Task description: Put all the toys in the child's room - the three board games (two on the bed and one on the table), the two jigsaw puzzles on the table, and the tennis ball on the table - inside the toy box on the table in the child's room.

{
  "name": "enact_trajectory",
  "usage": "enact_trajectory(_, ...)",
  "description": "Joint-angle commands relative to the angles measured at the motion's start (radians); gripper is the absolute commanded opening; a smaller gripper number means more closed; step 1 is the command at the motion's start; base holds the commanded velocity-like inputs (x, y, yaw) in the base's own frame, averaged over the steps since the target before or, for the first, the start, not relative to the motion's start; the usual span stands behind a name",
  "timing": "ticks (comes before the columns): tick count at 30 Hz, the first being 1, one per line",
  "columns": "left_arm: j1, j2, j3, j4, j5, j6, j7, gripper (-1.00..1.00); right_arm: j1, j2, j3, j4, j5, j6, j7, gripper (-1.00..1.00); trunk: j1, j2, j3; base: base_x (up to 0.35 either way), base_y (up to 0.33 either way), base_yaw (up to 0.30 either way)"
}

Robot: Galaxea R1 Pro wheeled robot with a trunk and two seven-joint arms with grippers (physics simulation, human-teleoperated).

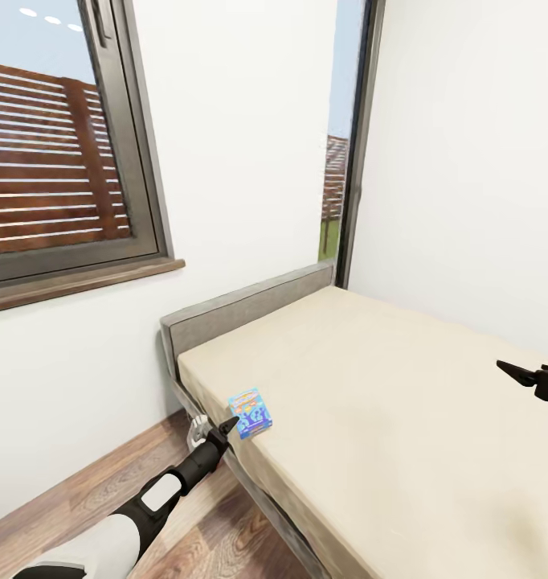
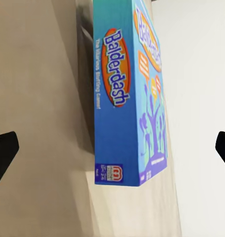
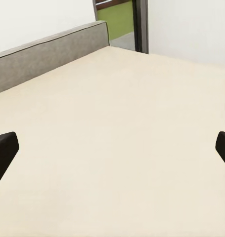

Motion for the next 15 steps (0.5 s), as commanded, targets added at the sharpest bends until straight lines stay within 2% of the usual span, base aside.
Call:
enact_trajectory(1, -0.001, 0.0, -0.005, 0.0, 0.01, 0.006, -0.002, 1.0, -0.001, 0.0, -0.001, 0.0, -0.004, 0.008, 0.002, 1.0, 0.0, 0.0, -0.001, 0.0, 0.0, -0.019)
enact_trajectory(5, -0.001, -0.001, -0.005, 0.0, 0.011, 0.006, -0.002, 1.0, -0.001, 0.0, -0.002, 0.0, -0.004, 0.007, 0.002, 1.0, 0.0, 0.0, -0.001, 0.0, 0.0, -0.011)
enact_trajectory(10, -0.001, -0.001, -0.005, 0.0, 0.011, 0.006, -0.003, 1.0, -0.001, 0.0, -0.001, 0.0, -0.004, 0.006, 0.002, 1.0, 0.0, 0.0, -0.001, 0.0, 0.0, -0.149)
enact_trajectory(15, -0.001, -0.001, -0.005, 0.0, 0.011, 0.007, -0.003, 1.0, -0.001, 0.0, -0.001, 0.0, -0.004, 0.006, 0.002, 1.0, 0.0, 0.0, -0.001, 0.0, 0.0, -0.066)
